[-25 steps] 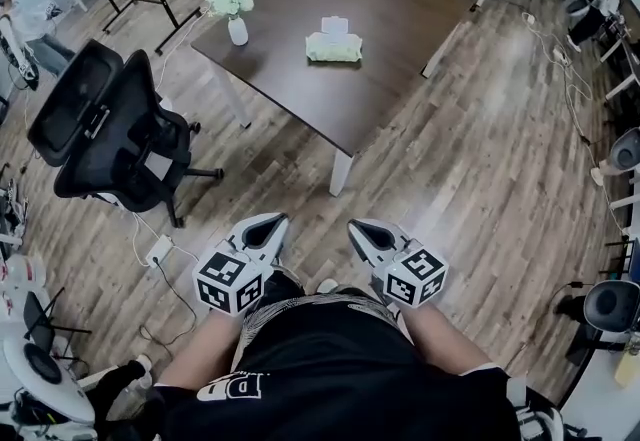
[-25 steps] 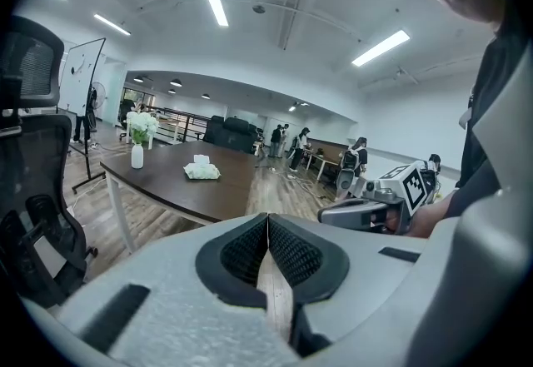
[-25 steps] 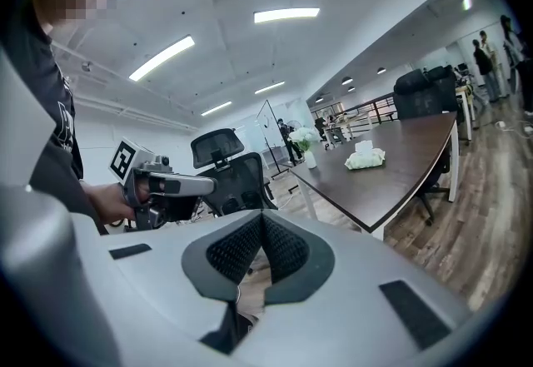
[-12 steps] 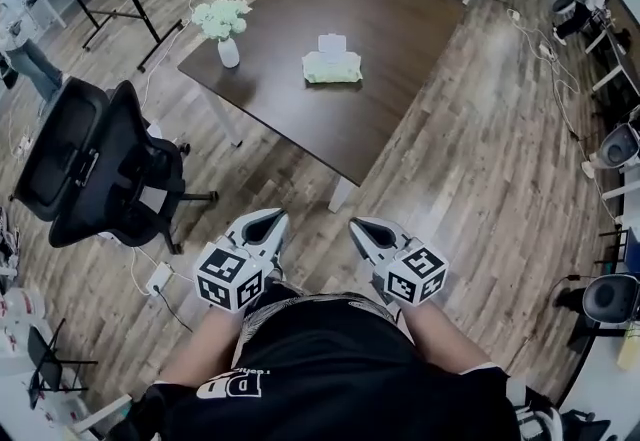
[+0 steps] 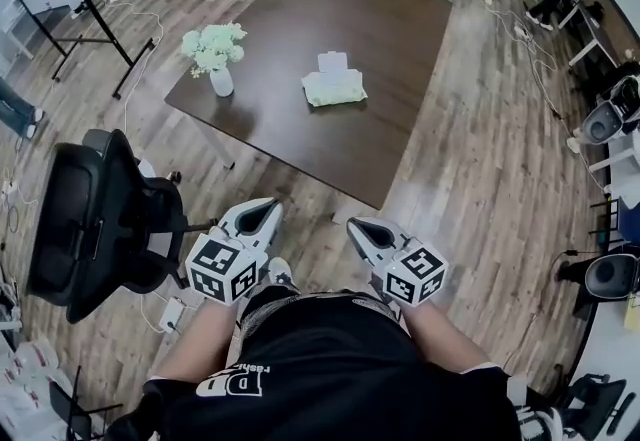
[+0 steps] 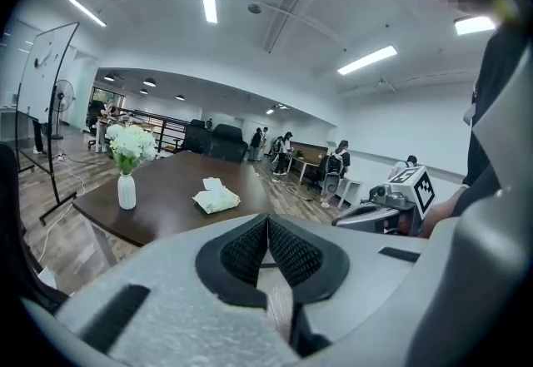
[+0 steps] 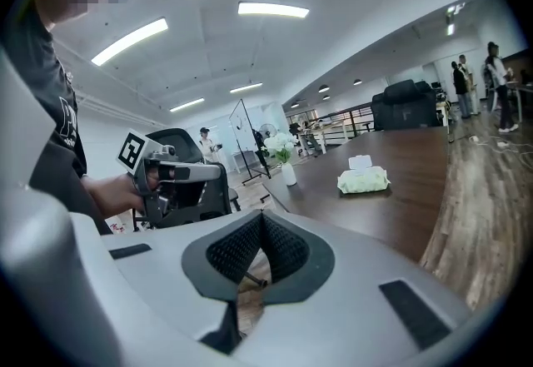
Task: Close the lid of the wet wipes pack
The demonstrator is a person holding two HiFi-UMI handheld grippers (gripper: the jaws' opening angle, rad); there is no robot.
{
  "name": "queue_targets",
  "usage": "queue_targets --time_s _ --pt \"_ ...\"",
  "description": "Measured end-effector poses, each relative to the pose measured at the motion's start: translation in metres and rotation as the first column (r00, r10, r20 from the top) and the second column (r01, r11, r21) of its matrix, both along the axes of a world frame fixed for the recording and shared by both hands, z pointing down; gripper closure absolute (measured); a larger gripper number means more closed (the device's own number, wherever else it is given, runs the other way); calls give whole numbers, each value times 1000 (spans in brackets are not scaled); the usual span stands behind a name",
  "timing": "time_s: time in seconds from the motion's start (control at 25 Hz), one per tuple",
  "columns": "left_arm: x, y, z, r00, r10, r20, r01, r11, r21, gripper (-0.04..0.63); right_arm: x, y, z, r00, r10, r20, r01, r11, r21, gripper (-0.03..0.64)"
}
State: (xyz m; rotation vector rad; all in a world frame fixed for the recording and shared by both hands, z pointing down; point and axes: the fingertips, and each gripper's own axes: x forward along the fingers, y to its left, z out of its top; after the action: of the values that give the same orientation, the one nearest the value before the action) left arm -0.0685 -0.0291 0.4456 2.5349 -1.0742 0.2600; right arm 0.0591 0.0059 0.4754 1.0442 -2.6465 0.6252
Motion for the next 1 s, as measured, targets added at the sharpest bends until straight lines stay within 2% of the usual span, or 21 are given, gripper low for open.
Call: queue_targets --time_s 0.28,0.48,0.76,1.0 --pt "-37 -40 5 997 75 0 -75 997 -2 575 -44 -41 -8 998 64 -6 -64 998 25 612" --pt "-55 -62 8 994 105 6 -105 994 1 575 -59 -58 -7 995 98 -15 -98 995 27 612" --pt "-48 -75 17 989 147 -9 -147 989 -25 575 -54 -77 -4 990 138 -27 -137 990 12 612" --pt "-44 -102 12 990 141 -7 -141 990 -16 575 -53 -111 -5 992 128 -15 -128 992 18 612"
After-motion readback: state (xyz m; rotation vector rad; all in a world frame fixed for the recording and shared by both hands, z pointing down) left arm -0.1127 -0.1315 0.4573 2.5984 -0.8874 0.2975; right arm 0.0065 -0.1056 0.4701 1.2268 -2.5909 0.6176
